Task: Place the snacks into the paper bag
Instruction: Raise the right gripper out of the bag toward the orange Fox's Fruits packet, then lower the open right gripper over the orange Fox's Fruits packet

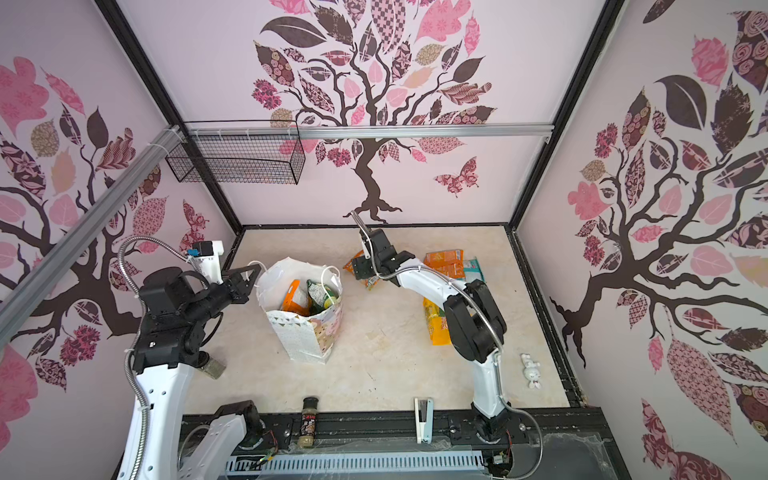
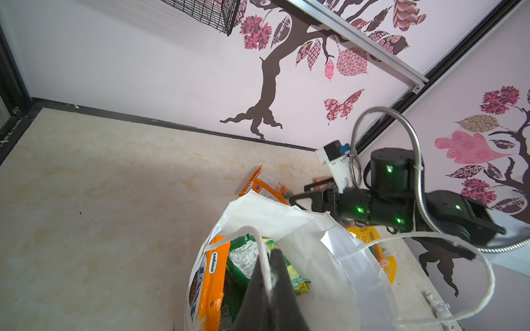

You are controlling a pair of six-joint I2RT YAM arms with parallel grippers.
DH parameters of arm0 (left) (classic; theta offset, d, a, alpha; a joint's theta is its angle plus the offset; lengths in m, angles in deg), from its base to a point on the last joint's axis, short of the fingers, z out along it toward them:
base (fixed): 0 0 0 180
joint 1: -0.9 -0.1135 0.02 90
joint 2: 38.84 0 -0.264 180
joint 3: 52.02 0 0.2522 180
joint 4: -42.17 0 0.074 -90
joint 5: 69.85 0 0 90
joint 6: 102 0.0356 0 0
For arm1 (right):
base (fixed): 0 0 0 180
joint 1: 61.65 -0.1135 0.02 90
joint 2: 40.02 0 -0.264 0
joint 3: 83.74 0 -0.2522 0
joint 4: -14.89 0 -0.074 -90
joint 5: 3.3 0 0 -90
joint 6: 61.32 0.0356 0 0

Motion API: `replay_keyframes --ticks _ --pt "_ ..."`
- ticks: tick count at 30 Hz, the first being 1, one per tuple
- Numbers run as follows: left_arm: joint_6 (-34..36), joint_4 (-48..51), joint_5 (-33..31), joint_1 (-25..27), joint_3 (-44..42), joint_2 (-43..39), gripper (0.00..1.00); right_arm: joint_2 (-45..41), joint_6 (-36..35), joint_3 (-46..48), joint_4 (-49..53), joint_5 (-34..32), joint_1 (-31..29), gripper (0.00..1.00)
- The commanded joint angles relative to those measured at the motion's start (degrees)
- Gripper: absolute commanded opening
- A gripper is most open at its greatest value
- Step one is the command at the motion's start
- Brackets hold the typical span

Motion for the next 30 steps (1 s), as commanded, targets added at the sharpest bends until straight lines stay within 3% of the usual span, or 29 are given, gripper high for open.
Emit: replay_keyframes --ticks 1,9,18,23,30 --pt "0.19 -1.85 0.04 0.22 -1.89 -0.46 0.00 7.52 -5.32 -10.15 6.69 -0.79 0.85 0.82" --pt "0.26 -1.55 -0.20 0.13 -1.58 0.50 0.00 18.72 -4.28 -24.22 11.75 2.68 2.75 0.83" --pt "0.50 -1.39 -0.43 0.15 -1.26 0.31 0.00 28.34 -3.99 -34.57 16.85 2.20 3.15 0.85" --pt "0.52 -1.37 -0.27 0.18 -1.38 0.64 0.00 29.21 -3.70 -34.55 18.00 2.95 3.19 0.85" --pt "0.65 -1.21 -0.68 0.20 -1.56 -0.10 0.00 26.08 -3.74 -26.24 15.40 2.42 3.19 0.85"
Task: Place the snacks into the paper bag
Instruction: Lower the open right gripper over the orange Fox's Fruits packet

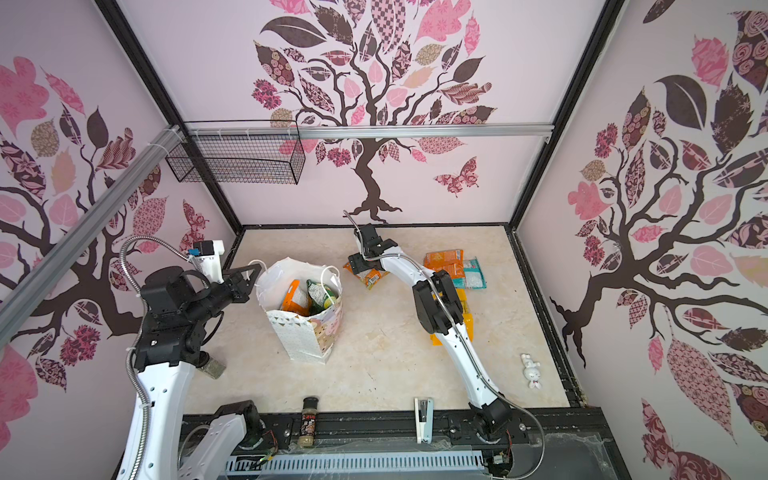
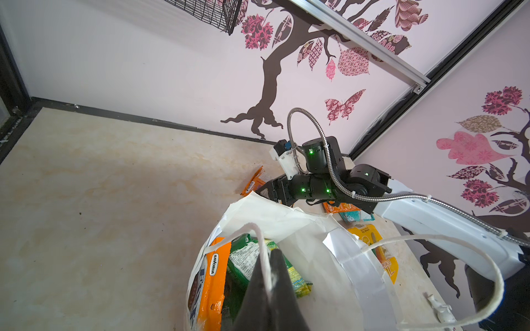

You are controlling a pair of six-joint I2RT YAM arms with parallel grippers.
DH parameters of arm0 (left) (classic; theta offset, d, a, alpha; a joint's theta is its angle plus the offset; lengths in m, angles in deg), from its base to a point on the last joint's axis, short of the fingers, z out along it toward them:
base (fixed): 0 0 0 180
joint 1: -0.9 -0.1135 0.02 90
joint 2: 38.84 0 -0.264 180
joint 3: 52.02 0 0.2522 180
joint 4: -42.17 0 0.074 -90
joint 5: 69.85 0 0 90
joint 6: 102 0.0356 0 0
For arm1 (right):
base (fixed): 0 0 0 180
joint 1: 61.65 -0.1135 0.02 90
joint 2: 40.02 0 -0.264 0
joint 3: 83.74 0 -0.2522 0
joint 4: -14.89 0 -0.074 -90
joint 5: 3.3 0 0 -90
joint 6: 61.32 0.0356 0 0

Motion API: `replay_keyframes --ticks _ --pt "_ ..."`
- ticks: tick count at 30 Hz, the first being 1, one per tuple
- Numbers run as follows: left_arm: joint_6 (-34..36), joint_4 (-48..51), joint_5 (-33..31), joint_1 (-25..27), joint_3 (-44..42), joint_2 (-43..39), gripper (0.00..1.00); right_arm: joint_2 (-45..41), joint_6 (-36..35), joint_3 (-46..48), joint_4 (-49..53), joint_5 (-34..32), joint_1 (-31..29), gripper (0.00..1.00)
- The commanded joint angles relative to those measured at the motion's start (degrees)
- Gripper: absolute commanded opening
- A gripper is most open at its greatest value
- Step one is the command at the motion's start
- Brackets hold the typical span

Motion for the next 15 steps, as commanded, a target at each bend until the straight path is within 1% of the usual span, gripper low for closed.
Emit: replay_keyframes --ticks 1,4,8,15 --pt "0.72 -0.29 -0.80 0.15 -1.17 -0.75 0.00 -1.87 -0.07 4.34 1.46 0.12 0.34 0.85" --pt "0.64 -0.25 -0.80 0.21 -1.31 -0.83 0.00 -3.48 -0.18 7.90 0.60 -0.15 0.38 0.83" --pt "0.28 -0.59 0.12 0.16 -1.61 -1.26 0.00 -9.06 0.05 13.64 -0.68 0.56 0.30 0.81" --pt "0.63 -0.19 -0.49 0.16 -1.61 -1.72 0.00 -20.83 2.77 31.76 -8.12 1.95 0.31 0.79"
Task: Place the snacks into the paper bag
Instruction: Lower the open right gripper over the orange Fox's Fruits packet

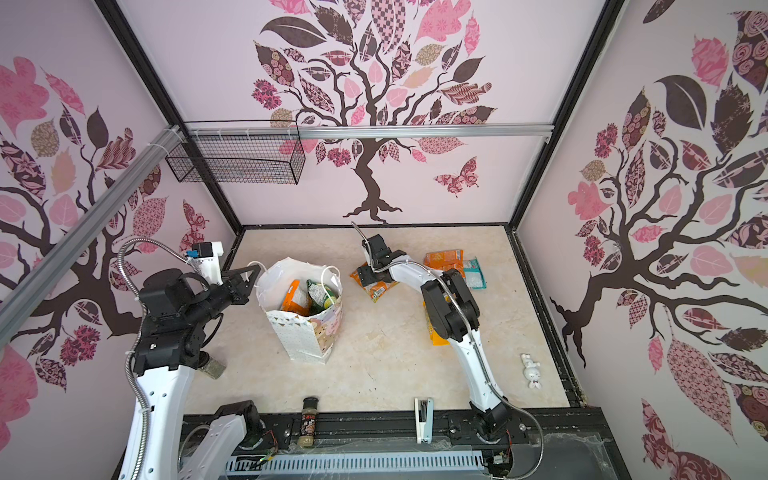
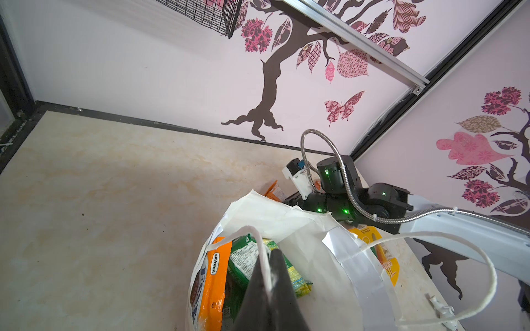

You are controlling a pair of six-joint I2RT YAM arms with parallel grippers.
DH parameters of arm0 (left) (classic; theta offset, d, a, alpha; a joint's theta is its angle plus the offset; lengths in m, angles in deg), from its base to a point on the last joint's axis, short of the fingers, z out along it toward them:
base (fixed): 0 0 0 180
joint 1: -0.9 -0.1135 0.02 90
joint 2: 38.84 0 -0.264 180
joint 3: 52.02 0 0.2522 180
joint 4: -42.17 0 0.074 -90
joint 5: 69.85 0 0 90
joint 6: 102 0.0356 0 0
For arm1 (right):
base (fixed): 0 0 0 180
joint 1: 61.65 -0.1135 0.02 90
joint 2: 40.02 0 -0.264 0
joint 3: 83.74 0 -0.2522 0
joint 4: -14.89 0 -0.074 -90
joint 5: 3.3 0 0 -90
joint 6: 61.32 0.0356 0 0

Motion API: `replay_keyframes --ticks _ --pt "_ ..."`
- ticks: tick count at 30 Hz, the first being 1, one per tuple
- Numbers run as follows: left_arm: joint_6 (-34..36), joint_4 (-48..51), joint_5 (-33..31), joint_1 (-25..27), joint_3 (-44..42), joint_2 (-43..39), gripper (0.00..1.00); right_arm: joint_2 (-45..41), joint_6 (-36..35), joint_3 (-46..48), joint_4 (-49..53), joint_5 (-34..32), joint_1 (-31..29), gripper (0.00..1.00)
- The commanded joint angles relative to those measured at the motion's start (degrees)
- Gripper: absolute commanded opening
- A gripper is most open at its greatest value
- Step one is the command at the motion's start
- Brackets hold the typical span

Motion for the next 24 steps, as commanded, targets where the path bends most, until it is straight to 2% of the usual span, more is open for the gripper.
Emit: replay_keyframes --ticks 1,5,10,15,19,24 --pt "0.61 -0.21 -0.20 0.15 -1.14 -0.44 0.00 -6.87 2.35 7.29 -0.33 1.73 0.31 0.79" --pt "0.37 -1.09 0.17 0.21 -1.56 -0.42 0.00 -12.62 5.25 16.27 -3.50 4.12 0.34 0.79" --pt "1.22 -0.04 0.14 -0.11 -0.71 -0.54 0.00 -18.19 7.63 22.51 -4.01 8.00 0.29 0.78" --pt "-1.23 -3.30 2.31 -0.87 -2.75 -0.99 0.00 -22.96 7.53 25.71 0.53 8.22 0.34 0.78" --pt "-0.84 -2.36 3.18 -0.91 -2.51 -0.53 0.00 -31.64 8.50 33.76 -1.83 8.24 0.34 0.76" --pt "-1.32 -3.15 3.08 -0.88 -2.70 -0.81 0.00 -40.11 10.21 41.23 -2.81 4.30 0.27 0.77"
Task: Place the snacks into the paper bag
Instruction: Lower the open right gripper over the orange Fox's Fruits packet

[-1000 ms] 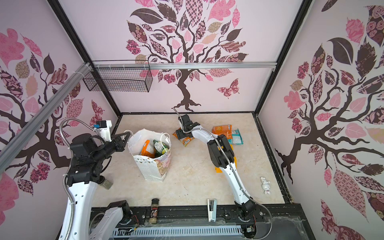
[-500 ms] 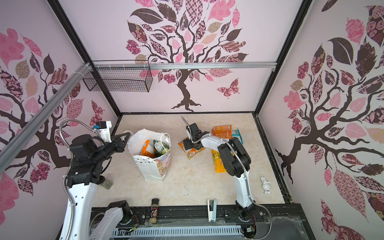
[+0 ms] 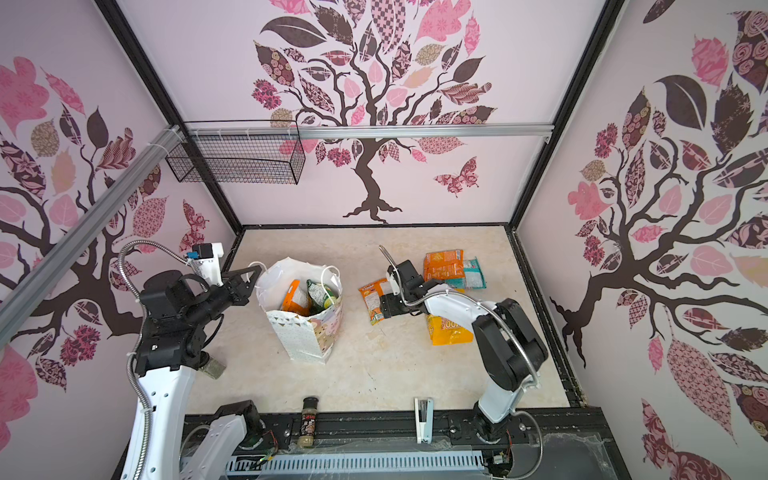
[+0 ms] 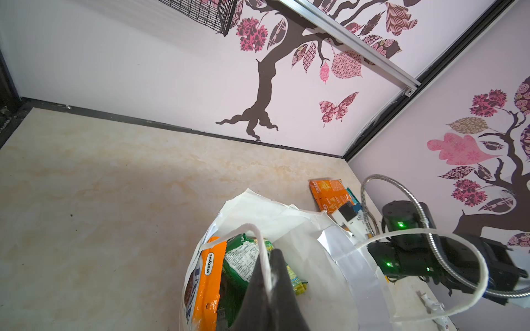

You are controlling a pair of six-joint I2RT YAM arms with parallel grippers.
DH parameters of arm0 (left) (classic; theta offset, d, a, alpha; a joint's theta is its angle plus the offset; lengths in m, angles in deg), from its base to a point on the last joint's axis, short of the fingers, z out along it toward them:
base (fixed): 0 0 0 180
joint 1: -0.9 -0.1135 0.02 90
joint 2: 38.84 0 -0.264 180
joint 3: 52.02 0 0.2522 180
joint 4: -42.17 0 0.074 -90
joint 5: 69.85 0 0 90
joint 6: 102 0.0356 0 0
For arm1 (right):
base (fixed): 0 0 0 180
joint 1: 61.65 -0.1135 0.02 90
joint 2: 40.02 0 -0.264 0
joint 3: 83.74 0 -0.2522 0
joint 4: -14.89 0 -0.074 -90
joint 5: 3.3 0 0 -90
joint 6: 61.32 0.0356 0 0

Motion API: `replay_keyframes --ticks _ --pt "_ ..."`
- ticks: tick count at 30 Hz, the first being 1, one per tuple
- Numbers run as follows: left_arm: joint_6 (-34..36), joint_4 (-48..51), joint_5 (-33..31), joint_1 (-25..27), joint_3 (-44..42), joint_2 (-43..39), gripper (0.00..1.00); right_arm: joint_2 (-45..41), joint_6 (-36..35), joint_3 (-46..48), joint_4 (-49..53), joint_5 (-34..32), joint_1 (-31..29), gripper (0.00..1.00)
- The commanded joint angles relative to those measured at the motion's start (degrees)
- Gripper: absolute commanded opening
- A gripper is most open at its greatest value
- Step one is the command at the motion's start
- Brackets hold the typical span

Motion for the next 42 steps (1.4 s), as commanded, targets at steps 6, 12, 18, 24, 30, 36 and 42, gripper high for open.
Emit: replay_keyframes --ticks 6,12,18,24,30,36,42 --pt "-0.10 -1.62 1.07 -0.35 -1.07 -0.22 0.00 -4.82 1.45 3.10 -4.14 -5.09 0.36 0.77" --pt "-0.18 -1.81 1.52 -0.43 -0.98 -0.41 0.00 2.24 -0.60 -2.49 -6.06 -4.11 1.28 0.77" --pt "-0.36 -1.96 1.87 -0.39 -1.13 -0.31 0.00 8.90 -0.21 -6.52 -6.42 1.10 3.06 0.77" --pt "-0.62 -2.41 2.04 -0.42 -1.20 -0.19 0.00 8.23 -0.19 -2.45 -7.61 4.45 3.05 0.77" --pt "-0.62 -2.40 2.37 -0.42 -1.15 -0.03 0.00 6.28 1.17 3.23 -8.73 6.72 2.99 0.76" --pt "-0.54 -2.36 2.05 -0.44 -1.15 -0.06 0.00 -0.26 5.35 12.24 -12.22 11.64 0.55 0.74" --pt "-0.47 -2.01 1.83 -0.38 -1.07 0.03 0.00 -6.69 4.69 14.15 -7.30 5.20 -6.17 0.74"
